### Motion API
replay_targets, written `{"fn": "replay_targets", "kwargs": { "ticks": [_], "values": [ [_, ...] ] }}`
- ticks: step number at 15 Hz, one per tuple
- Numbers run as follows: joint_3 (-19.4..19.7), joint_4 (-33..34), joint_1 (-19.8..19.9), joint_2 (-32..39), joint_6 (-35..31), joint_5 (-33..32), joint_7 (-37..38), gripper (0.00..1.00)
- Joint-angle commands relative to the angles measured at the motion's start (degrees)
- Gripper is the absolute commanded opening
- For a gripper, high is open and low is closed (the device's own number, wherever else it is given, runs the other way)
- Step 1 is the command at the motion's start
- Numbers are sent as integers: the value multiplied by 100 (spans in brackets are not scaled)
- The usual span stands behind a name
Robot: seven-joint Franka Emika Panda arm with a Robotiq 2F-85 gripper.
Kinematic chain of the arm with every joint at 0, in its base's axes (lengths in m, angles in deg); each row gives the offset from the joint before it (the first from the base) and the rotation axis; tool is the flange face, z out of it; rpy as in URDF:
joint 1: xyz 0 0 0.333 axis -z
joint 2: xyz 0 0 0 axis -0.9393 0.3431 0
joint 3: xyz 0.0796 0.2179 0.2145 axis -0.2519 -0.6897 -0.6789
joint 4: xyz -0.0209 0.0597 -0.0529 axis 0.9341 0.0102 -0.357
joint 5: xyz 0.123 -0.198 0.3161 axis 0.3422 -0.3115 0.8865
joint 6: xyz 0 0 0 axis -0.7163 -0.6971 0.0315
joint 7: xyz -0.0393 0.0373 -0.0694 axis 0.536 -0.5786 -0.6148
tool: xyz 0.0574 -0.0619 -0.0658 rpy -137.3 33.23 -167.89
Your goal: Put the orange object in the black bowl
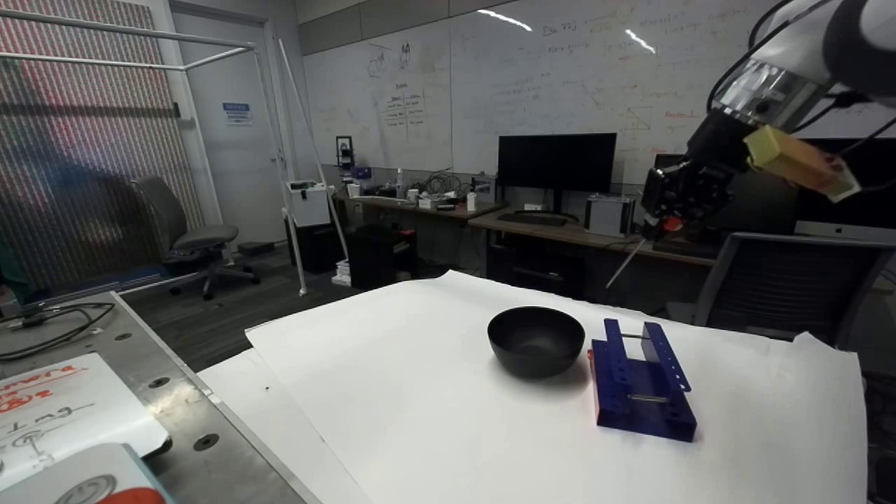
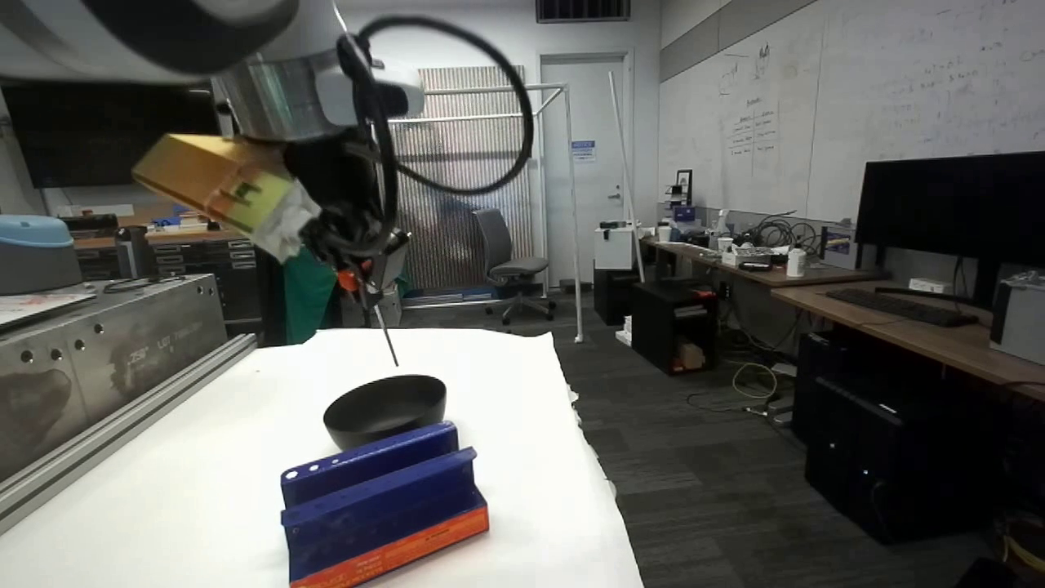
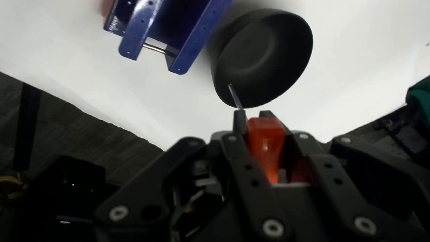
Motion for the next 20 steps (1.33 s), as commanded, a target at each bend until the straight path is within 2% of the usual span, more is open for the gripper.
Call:
{"fn": "replay_targets", "kwargs": {
  "ticks": [1, 5, 8, 9, 10, 13, 16, 17, 18, 19, 20],
  "values": [
    [118, 290, -508, 1214, -1308, 991, -435, 7],
    [136, 846, -1137, 2431, -2055, 2251, -1134, 7],
    [-53, 1362, -1114, 3127, -2261, 2772, -1527, 9],
    [-102, 1500, -1062, 3291, -2309, 2836, -1600, 24],
    [-94, 1577, -1031, 3415, -2449, 2763, -1576, 44],
    [0, 1804, -978, 3674, -2549, 2547, -1557, 66],
    [222, 1794, -997, 3633, -2437, 2308, -1478, 91],
    [297, 1692, -1014, 3502, -2418, 2221, -1484, 97],
    [140, 1549, -759, 3338, -2402, 1728, -1170, 100],
    [187, 1498, -735, 3274, -2364, 1540, -1147, 100],
    [568, 1414, -1065, 3133, -2242, 1424, -1123, 100]
  ]
}}
